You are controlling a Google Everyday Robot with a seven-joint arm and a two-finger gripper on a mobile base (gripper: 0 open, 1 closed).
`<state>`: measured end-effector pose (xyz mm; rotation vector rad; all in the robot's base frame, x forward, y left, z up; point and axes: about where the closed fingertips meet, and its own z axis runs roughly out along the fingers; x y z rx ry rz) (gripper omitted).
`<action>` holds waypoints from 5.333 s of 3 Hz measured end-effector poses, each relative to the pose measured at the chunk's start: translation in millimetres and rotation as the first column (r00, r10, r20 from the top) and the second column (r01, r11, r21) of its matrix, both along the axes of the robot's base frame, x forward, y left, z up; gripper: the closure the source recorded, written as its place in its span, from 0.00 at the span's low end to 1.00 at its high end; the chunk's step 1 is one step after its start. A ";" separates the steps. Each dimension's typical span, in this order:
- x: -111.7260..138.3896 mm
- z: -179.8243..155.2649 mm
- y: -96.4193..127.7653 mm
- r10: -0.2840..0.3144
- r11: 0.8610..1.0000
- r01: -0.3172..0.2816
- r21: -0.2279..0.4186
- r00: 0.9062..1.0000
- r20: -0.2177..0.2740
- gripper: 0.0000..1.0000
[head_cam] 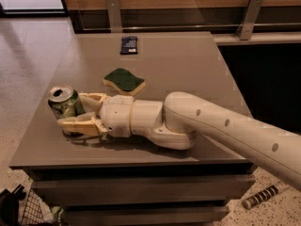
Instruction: Knock green can over
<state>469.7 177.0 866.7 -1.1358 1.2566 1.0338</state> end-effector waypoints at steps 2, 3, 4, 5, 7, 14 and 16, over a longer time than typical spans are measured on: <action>-2.1 1.3 3.1 0.007 1.000 -0.007 0.000 1.000 0.002 0.98; -2.5 1.6 3.7 0.008 1.000 -0.008 0.000 1.000 0.003 1.00; 0.1 10.0 -1.4 0.007 0.999 -0.006 -0.038 1.000 0.004 1.00; 7.6 32.4 -11.5 0.010 0.992 -0.007 -0.125 1.000 0.020 1.00; 14.9 64.4 -22.2 0.044 0.925 -0.015 -0.380 0.997 0.068 1.00; 8.1 -36.7 10.7 0.101 0.428 -0.135 -0.894 0.990 -0.101 1.00; 7.5 -36.2 12.9 0.106 0.425 -0.147 -0.893 0.988 -0.112 0.74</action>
Offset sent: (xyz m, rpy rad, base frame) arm -0.0009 0.0013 0.0005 0.0002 -0.0010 0.0027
